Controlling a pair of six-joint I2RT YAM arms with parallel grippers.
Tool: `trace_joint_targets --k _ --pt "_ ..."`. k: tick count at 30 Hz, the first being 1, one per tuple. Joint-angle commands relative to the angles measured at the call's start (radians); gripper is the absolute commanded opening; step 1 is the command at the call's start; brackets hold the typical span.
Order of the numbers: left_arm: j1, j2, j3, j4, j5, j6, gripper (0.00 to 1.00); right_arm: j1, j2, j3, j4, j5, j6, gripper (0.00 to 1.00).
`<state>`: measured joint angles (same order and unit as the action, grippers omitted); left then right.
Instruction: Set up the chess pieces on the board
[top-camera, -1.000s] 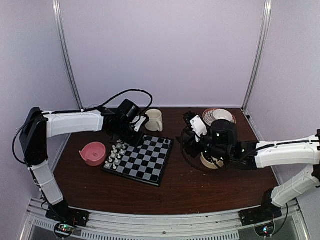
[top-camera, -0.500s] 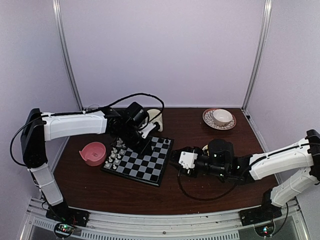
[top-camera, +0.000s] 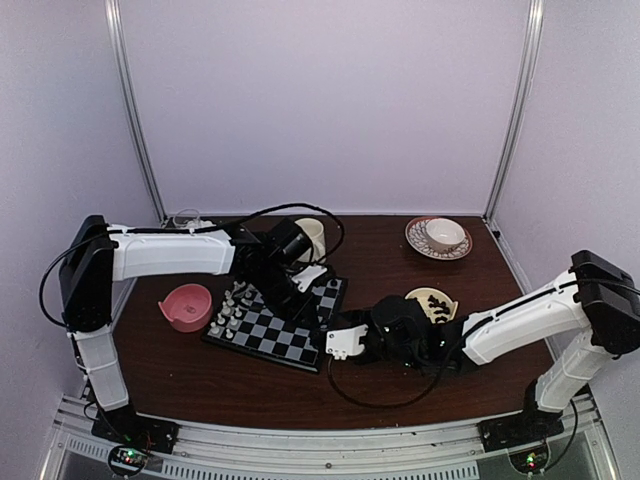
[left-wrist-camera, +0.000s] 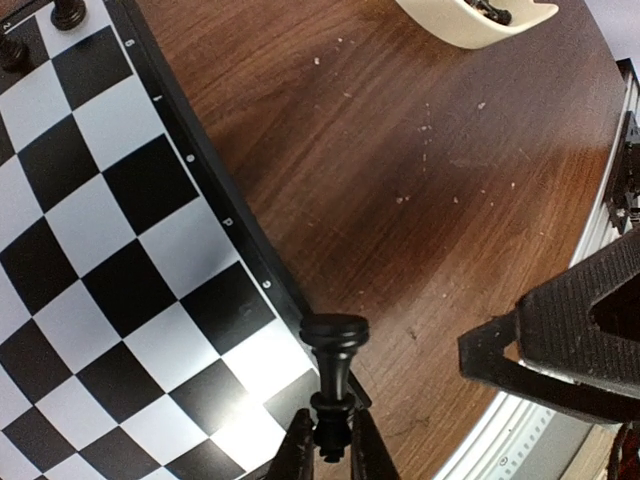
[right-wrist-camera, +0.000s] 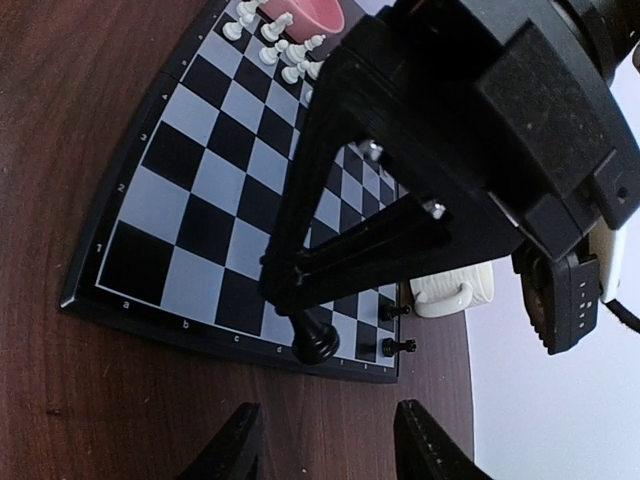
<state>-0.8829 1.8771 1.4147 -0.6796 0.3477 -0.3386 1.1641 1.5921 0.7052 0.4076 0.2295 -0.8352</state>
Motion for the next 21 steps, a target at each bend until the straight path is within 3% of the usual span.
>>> trace_joint_targets --k 1,15,21 --pt "-0.011 0.016 0.039 -0.008 0.078 -0.010 0.08 0.009 0.022 0.021 0.000 0.062 -0.026 0.46" --pt "-0.023 0.052 0.062 -0.024 0.120 -0.007 0.08 0.042 0.143 0.085 -0.019 0.115 -0.068 0.42" --pt "-0.025 0.058 0.064 -0.026 0.129 -0.007 0.09 0.051 0.160 0.098 -0.024 0.124 -0.065 0.36"
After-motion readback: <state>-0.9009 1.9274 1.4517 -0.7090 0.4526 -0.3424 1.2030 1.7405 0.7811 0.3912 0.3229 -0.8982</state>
